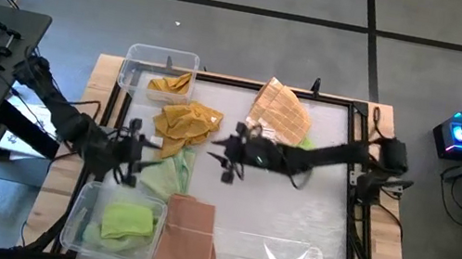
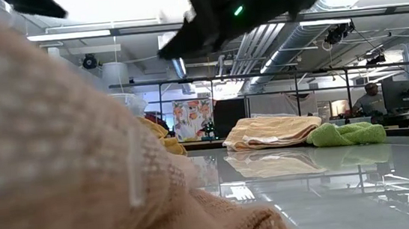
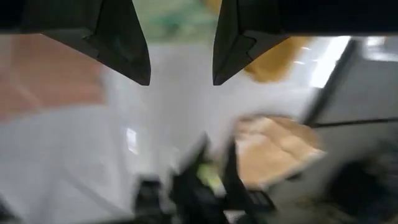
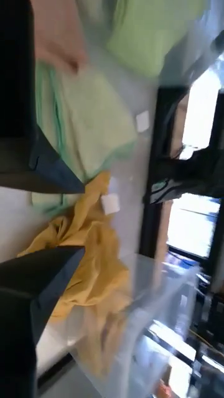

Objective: Sort towels by color in basket
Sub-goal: Put the yellow towel into the top transparent bin

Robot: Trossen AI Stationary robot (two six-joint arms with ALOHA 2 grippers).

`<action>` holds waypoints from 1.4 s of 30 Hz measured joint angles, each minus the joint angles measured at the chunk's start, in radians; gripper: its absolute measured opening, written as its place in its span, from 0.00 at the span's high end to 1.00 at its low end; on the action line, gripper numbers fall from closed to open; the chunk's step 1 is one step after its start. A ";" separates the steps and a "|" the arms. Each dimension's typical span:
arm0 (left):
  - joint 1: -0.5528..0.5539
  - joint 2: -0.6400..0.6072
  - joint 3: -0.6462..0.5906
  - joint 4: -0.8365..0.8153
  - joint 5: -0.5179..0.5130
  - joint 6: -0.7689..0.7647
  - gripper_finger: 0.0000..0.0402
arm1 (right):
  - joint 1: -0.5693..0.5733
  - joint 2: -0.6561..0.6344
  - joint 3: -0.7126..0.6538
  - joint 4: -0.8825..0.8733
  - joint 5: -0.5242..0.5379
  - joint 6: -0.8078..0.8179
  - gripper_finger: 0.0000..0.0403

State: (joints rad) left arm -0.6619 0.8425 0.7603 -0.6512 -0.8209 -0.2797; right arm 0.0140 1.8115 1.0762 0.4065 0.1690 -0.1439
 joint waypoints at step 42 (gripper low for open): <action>0.135 0.210 -0.349 0.970 -0.058 0.476 0.60 | 0.063 0.050 -0.079 -0.258 0.138 0.311 0.99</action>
State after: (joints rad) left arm -0.5272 1.0527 0.4116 0.3185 -0.8789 0.1961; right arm 0.0769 1.8611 0.9972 0.1486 0.3066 0.1669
